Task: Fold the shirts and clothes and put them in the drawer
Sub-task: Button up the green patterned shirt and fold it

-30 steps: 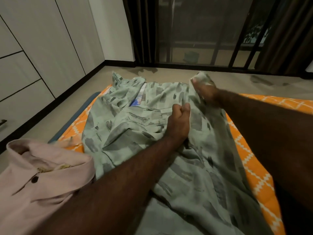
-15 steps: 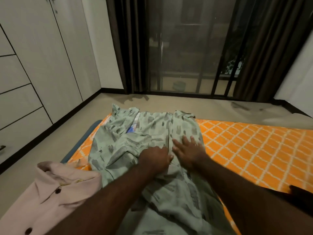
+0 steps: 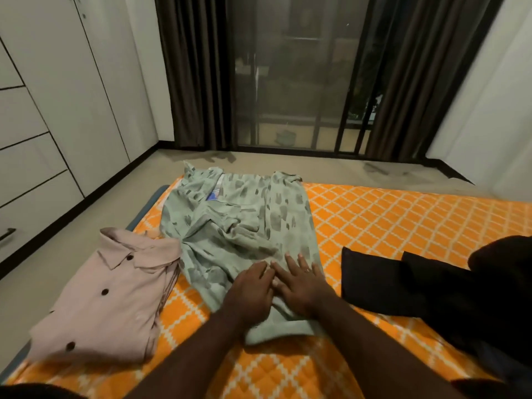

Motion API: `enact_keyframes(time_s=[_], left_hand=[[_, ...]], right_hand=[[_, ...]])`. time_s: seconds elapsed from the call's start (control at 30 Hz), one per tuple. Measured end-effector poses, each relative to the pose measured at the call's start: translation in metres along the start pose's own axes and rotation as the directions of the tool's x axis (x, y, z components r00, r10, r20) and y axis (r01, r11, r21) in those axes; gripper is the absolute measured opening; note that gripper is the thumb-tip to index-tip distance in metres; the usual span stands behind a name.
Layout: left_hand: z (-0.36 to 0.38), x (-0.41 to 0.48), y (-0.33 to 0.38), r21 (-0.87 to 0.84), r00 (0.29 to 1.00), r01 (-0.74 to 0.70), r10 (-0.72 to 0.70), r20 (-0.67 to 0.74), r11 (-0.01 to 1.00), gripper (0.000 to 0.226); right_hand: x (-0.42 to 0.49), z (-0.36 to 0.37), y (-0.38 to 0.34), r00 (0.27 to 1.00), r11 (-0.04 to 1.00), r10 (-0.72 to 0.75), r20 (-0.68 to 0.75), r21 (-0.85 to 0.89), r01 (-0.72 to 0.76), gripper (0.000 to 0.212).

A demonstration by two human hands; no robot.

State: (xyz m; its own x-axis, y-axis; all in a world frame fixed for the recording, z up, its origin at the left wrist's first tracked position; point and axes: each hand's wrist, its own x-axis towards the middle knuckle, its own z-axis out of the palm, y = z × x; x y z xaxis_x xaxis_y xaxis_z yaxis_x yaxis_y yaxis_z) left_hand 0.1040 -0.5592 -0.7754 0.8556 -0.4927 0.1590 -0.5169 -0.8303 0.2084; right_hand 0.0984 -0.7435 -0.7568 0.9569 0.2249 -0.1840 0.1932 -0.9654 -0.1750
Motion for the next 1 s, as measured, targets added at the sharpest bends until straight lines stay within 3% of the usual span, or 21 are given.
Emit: enact_keyframes(time_s=[0.07, 0.13, 0.33, 0.47, 0.63, 0.77, 0.87, 1.0], left_hand=[[-0.005, -0.012, 0.006, 0.035, 0.991, 0.028, -0.032, 0.132, 0.999, 0.077], [-0.008, -0.027, 0.011, 0.054, 0.975, 0.052, -0.063, 0.213, 0.997, 0.068], [-0.02, -0.058, 0.017, 0.052, 0.941, 0.005, -0.023, 0.338, 0.999, 0.077], [-0.027, -0.067, 0.023, 0.025, 0.949, 0.042, -0.048, 0.313, 0.999, 0.075], [-0.047, -0.063, 0.029, -0.004, 0.983, -0.01, 0.011, 0.181, 1.0, 0.06], [-0.054, -0.052, 0.024, 0.055, 0.976, 0.031, -0.042, 0.213, 0.998, 0.046], [-0.06, -0.04, 0.024, 0.014, 0.972, 0.027, -0.029, 0.234, 1.0, 0.042], [-0.072, -0.005, 0.016, -0.067, 0.937, 0.032, -0.006, 0.35, 0.997, 0.039]], right_hand=[[-0.01, -0.002, -0.004, 0.998, 1.0, 0.002, 0.059, 0.009, -0.003, 0.073], [-0.021, -0.004, -0.011, 0.993, 1.0, -0.002, 0.117, -0.009, 0.003, 0.079], [-0.045, 0.0, -0.024, 0.982, 0.999, 0.019, 0.19, -0.029, -0.014, 0.076], [-0.052, 0.001, -0.031, 0.971, 0.999, 0.035, 0.234, -0.036, -0.028, 0.075], [-0.053, -0.005, -0.032, 0.967, 0.999, 0.04, 0.25, 0.006, -0.043, 0.074], [-0.049, -0.024, -0.039, 0.993, 0.994, 0.076, 0.087, 0.071, -0.083, 0.075], [-0.045, -0.034, -0.046, 0.987, 0.989, 0.128, -0.099, 0.087, -0.119, 0.068], [-0.028, -0.032, -0.047, 0.961, 0.992, 0.126, -0.245, 0.027, -0.123, 0.067]])
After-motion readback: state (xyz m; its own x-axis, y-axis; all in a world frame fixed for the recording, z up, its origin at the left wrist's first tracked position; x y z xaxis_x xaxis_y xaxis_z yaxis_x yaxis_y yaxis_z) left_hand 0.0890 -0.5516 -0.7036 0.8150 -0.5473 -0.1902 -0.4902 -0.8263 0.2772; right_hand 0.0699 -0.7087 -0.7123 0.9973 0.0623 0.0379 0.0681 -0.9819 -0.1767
